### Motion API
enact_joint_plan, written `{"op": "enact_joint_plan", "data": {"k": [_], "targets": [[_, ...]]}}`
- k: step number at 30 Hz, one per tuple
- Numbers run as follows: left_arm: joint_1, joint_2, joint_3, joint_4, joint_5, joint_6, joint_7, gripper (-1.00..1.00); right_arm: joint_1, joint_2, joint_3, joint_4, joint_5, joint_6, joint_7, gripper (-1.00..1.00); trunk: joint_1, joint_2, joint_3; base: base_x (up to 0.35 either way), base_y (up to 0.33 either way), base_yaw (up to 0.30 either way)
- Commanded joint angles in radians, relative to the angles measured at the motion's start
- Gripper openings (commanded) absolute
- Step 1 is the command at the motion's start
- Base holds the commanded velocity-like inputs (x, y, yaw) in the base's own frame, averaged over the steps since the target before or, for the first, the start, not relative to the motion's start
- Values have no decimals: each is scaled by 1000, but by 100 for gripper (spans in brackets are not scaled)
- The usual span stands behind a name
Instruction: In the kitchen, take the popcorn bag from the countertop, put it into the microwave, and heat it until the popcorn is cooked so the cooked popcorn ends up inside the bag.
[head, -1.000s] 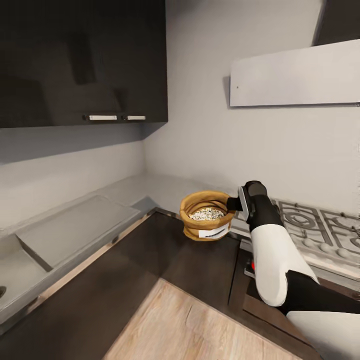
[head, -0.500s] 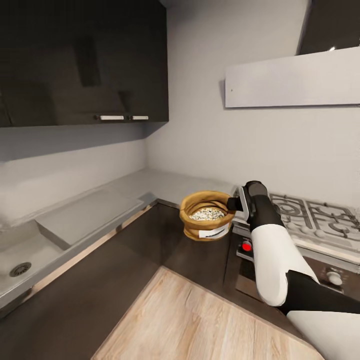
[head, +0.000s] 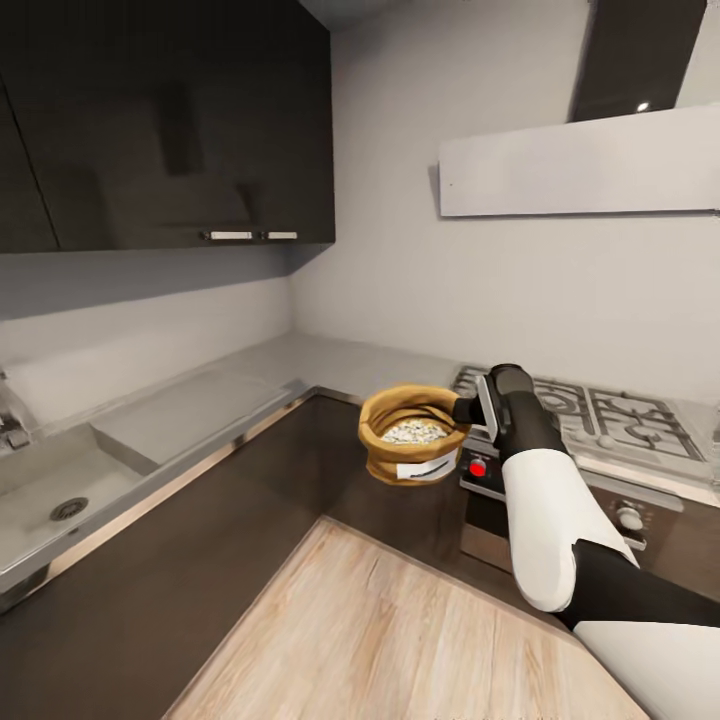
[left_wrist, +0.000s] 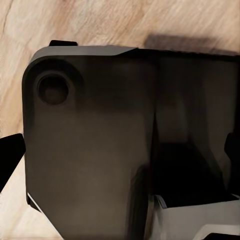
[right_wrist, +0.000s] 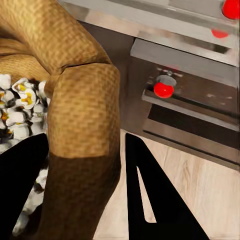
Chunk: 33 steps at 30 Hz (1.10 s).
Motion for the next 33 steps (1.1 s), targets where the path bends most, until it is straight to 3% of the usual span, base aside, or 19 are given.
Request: {"op": "enact_joint_plan", "data": {"k": [1, 33], "targets": [[0, 0, 0, 1, 6, -3, 0, 100, -1, 2, -4, -1, 2, 2, -1, -100, 0, -1, -1, -7, 0, -223], [-1, 0, 2, 1, 8, -3, 1, 100, -1, 4, -4, -12, 6, 2, -3, -100, 0, -1, -1, 0, 0, -230]]}}
